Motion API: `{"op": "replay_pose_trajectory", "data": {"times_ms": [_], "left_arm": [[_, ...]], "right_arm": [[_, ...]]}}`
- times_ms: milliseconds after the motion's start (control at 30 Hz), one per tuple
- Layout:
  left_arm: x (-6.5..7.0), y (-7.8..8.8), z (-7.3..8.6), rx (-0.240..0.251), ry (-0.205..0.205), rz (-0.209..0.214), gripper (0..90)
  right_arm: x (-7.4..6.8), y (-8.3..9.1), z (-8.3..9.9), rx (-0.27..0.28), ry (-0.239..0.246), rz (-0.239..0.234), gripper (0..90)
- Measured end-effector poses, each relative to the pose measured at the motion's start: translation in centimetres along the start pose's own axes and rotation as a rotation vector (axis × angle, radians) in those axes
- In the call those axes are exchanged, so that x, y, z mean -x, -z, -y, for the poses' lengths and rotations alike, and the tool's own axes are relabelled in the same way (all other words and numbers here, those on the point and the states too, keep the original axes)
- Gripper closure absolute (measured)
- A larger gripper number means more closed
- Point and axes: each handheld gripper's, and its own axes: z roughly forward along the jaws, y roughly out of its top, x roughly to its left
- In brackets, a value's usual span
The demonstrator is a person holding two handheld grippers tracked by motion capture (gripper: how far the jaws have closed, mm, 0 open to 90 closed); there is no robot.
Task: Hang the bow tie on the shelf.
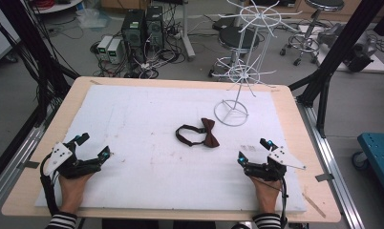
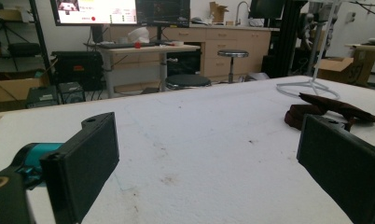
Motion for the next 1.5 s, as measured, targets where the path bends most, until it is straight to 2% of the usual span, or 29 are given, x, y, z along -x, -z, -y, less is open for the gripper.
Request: {"op": "replay_pose_trajectory", "data": {"times_ms": [133, 800, 900, 1033, 1333, 1500], "left_arm": [[0.0, 0.0, 0.0, -0.001, -0.003, 0.002, 5.4], [0.0, 0.0, 0.0, 0.0, -0.001, 0.0, 5.4], [0.0, 0.0, 0.0, 0.001, 0.004, -0.002, 5.4], [0.0, 0.0, 0.0, -0.001, 0.001, 0.001, 5.5], [0.0, 0.0, 0.0, 0.0, 0.001, -0.001, 5.4], [0.0, 0.0, 0.0, -0.001, 0.001, 0.001, 5.5]], "right_arm": [[0.0, 0.0, 0.0, 0.001, -0.015, 0.001, 0.6], [0.0, 0.1, -0.1, 0.001, -0.018, 0.019, 0.6], [0.1, 0.1, -0.2, -0.008, -0.011, 0.035, 0.6], [0.1, 0.4, -0.6, 0.01, -0.014, 0.043, 0.7], [-0.3, 0.3, -2.5, -0.026, -0.046, 0.038, 0.7], [-0.7, -0.1, -3.7, -0.049, -0.042, 0.025, 0.7]]}}
